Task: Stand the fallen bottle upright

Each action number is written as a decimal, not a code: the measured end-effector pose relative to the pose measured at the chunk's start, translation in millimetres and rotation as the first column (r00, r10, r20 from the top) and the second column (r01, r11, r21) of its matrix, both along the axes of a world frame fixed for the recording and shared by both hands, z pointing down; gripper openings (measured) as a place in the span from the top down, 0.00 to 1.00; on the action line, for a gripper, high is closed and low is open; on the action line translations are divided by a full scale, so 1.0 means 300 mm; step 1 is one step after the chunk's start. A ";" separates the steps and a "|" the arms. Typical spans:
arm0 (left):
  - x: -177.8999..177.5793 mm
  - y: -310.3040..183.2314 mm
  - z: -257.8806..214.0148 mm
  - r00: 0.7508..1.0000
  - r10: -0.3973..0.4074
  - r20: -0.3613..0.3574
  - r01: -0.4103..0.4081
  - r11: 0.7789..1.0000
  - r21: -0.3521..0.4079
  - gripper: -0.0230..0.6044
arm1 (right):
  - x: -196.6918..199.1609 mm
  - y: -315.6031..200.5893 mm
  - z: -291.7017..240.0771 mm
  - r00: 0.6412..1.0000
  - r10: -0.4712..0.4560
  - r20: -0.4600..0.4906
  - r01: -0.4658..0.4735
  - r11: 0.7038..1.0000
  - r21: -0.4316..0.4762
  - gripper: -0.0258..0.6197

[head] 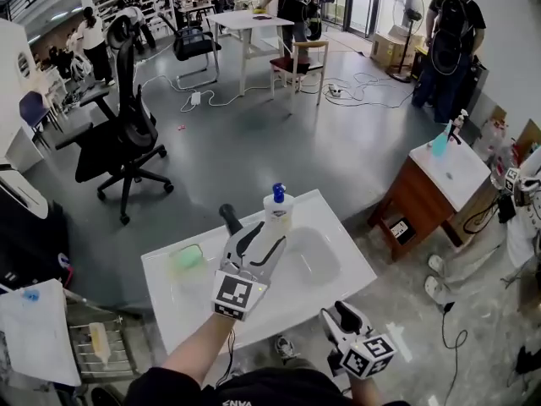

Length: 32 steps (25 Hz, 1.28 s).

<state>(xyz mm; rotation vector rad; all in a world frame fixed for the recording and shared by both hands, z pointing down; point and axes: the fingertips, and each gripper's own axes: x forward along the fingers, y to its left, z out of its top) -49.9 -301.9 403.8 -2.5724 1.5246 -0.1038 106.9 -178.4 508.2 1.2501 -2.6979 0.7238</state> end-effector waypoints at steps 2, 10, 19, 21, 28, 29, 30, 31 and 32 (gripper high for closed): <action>-0.023 0.060 0.008 1.000 0.011 0.002 -0.011 1.000 -0.001 0.67 | -0.033 0.017 -0.008 1.000 -0.009 0.001 0.009 1.000 0.007 0.69; -0.160 0.296 0.023 1.000 -0.015 -0.006 0.015 1.000 -0.022 0.88 | -0.156 0.117 -0.039 0.999 -0.043 0.005 0.043 0.999 0.030 0.69; -0.312 0.555 0.084 1.000 -0.010 -0.019 0.008 0.998 -0.064 0.93 | -0.267 0.258 -0.039 0.999 -0.038 0.006 0.038 0.998 0.041 0.70; -0.353 0.613 0.109 0.999 -0.020 -0.035 0.018 0.996 -0.083 0.93 | -0.295 0.287 -0.044 0.999 -0.037 0.004 0.036 0.998 0.047 0.71; -0.470 0.825 0.168 0.997 -0.063 -0.035 0.058 0.989 -0.136 0.93 | -0.391 0.390 -0.068 0.998 -0.067 -0.005 0.067 0.994 0.087 0.78; -0.486 0.853 0.175 0.997 -0.067 -0.032 0.062 0.989 -0.135 0.93 | -0.407 0.404 -0.070 0.997 -0.074 -0.006 0.074 0.993 0.092 0.79; -0.501 0.882 0.184 0.997 -0.070 -0.026 0.066 0.988 -0.137 0.93 | -0.423 0.419 -0.070 0.997 -0.081 -0.006 0.081 0.992 0.097 0.81; -0.514 0.910 0.192 0.997 -0.075 -0.024 0.071 0.987 -0.147 0.93 | -0.439 0.435 -0.071 0.996 -0.087 -0.006 0.087 0.991 0.102 0.83; -0.524 0.936 0.197 0.997 -0.079 -0.026 0.074 0.985 -0.158 0.93 | -0.454 0.451 -0.073 0.996 -0.093 -0.005 0.093 0.990 0.109 0.86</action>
